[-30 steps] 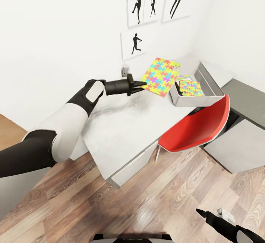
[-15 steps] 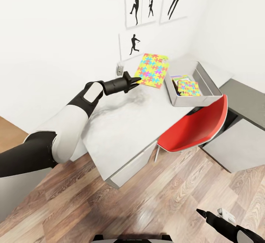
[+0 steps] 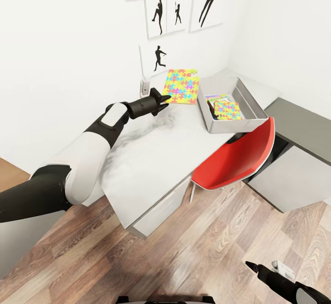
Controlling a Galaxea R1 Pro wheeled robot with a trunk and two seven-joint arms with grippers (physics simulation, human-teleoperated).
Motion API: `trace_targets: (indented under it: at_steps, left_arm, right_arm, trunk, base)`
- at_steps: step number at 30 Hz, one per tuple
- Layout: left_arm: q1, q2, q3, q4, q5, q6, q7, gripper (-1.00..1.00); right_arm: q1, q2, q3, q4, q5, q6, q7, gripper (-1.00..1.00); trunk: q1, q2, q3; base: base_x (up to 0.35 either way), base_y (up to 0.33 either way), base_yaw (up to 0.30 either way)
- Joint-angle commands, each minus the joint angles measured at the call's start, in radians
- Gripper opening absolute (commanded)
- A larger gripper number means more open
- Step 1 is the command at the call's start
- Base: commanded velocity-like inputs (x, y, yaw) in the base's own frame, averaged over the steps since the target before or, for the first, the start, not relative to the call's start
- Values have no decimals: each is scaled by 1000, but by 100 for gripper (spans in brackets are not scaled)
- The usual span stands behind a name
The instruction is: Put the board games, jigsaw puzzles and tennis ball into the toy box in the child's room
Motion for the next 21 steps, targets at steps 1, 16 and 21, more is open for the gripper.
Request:
trace_targets:
  at_steps: [1, 16, 21]
  left_arm:
    - [-1, -1, 6, 1, 2, 6, 3, -100]
    - [0, -1, 6, 7, 6, -5, 19, -100]
    - [0, -1, 6, 7, 6, -7, 30, -100]
  right_arm:
    - [0, 0, 5, 0, -10, 7, 3, 100]
    - [-1, 1, 5, 0, -10, 6, 3, 100]
    - [-1, 2, 5, 0, -10, 6, 3, 100]
  trunk:
    - [1, -2, -1]
    - [1, -2, -1]
    - [1, -2, -1]
  base:
    - [0, 0, -6]
    - [0, -125, -1]
    - [0, -191, 0]
